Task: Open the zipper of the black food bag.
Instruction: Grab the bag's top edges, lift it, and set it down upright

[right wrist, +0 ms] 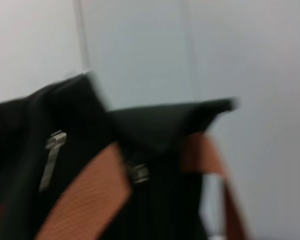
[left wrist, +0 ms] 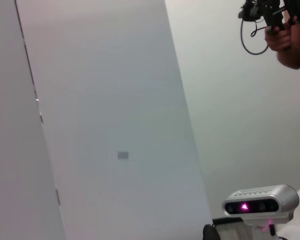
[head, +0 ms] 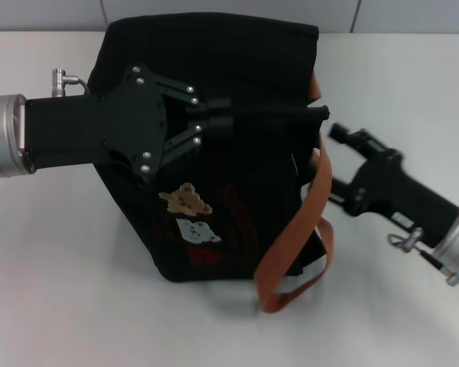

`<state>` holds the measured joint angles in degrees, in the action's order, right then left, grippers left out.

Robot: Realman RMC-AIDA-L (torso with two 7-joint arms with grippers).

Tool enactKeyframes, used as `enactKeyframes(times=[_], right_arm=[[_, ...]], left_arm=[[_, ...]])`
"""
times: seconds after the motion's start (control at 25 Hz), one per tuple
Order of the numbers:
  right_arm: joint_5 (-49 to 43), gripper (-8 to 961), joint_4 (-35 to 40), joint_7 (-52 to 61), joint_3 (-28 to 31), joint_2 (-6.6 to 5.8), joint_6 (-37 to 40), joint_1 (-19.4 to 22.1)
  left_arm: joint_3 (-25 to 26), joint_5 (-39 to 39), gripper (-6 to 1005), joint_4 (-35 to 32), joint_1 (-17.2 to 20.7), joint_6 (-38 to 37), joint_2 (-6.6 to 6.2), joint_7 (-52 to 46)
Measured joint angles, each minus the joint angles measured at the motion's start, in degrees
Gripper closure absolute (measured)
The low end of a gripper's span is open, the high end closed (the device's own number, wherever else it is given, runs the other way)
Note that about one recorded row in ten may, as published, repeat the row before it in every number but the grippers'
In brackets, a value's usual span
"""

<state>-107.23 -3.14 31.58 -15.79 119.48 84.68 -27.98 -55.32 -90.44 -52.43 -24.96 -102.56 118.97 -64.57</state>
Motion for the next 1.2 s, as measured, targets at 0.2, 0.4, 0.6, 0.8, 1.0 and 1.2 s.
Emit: enactKeyframes(times=[0.2,0.4,0.6,0.8,1.0,1.2], right_arm=[[0.02,121,1.85,2.43,5.05,-0.10,2.86,2.11],[-0.26,122,3.45,5.45,4.65,-0.18,5.44,1.30],[-0.35,124,7.53,13.25,4.51,-0.21,7.27,-0.02],[-1.08,125,8.64,7.58,1.91,-0.11,8.68,-1.91],[-1.03,127,7.25,-3.48,1.47,0.07,10.42,-2.55],[-0.75,128,3.68,-16.24,2.05,0.09,10.55,-2.64]], left_arm=[[0.08,3.48,900,2.17,0.91,0.11,-0.21,1.46],[0.13,6.56,900,3.22,2.42,0.01,-0.38,3.24],[0.06,6.80,900,6.07,2.59,0.26,-0.40,4.97],[-0.08,6.68,903,7.02,2.32,0.46,-0.40,5.37],[-0.21,6.62,905,7.02,2.32,0.60,-0.40,5.40],[-0.41,6.59,906,7.22,2.33,1.40,-0.40,5.78]])
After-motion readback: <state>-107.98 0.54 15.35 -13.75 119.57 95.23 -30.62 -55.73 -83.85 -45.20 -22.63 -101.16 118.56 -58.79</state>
